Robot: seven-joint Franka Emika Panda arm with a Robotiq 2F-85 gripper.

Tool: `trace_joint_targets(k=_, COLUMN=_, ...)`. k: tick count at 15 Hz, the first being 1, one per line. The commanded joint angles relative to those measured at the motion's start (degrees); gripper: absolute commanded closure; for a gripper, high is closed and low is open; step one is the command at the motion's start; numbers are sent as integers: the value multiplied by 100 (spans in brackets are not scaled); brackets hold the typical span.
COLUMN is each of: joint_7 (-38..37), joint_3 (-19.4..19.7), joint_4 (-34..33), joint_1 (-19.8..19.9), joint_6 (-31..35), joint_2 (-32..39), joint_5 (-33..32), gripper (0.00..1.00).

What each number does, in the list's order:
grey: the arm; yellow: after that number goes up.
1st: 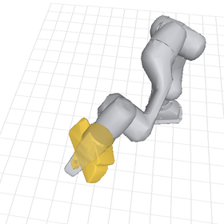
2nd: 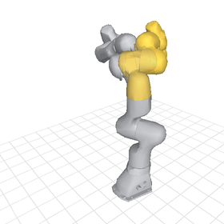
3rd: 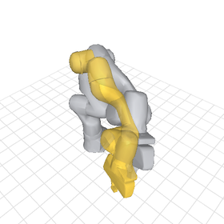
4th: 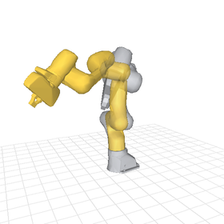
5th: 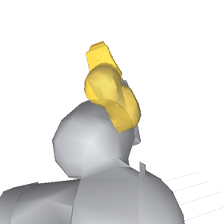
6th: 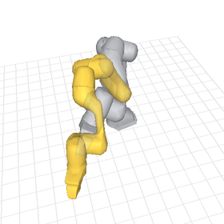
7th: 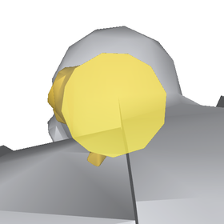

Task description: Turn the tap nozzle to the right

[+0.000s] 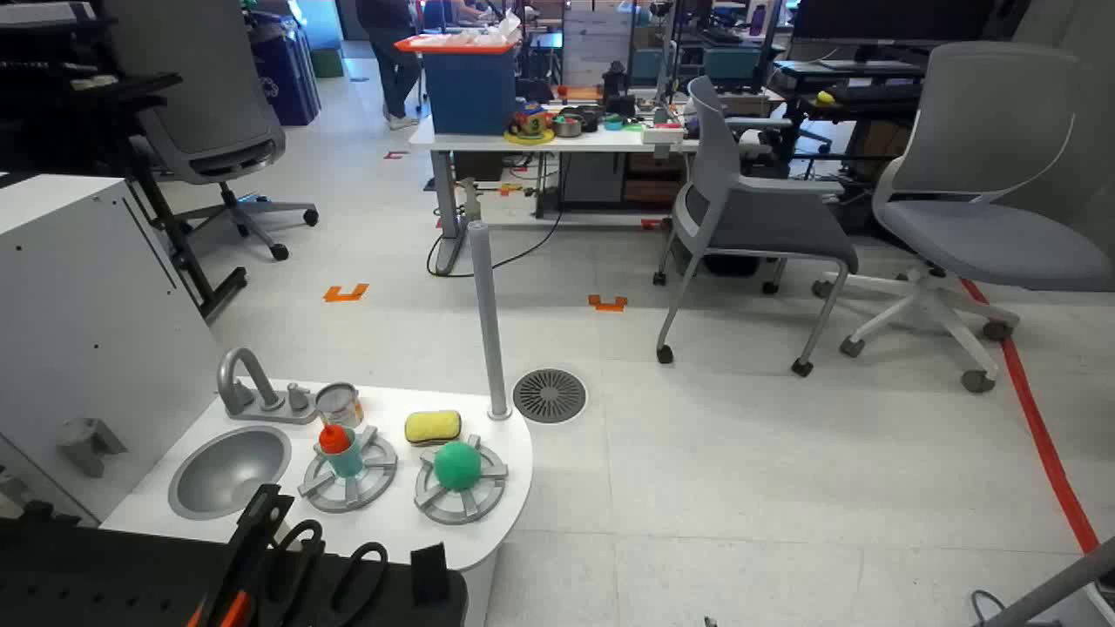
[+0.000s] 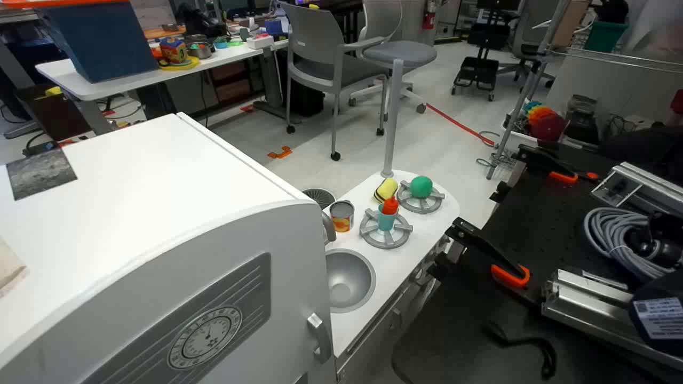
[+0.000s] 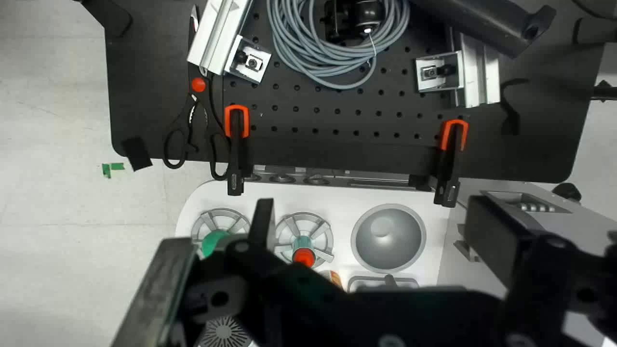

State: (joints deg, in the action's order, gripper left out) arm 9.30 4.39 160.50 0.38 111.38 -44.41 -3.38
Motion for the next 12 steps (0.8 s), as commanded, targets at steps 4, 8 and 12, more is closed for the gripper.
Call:
trace_joint_targets(k=4, joint_7=1, joint_3=-6, joint_4=-6, joint_1=4, joint_6=-13, joint_2=22, joint_5=4, gripper=0)
trace_joint_targets(k=8, joint_7=1, joint_3=-6, joint_4=-6, joint_1=4, joint_6=-13, joint_2=24, joint_5=4, gripper=0)
trace_joint_targets(k=12, joint_7=-258, joint_3=87, joint_4=-528, joint_1=-279, joint_6=215, joint_2=976, joint_5=782, gripper=0)
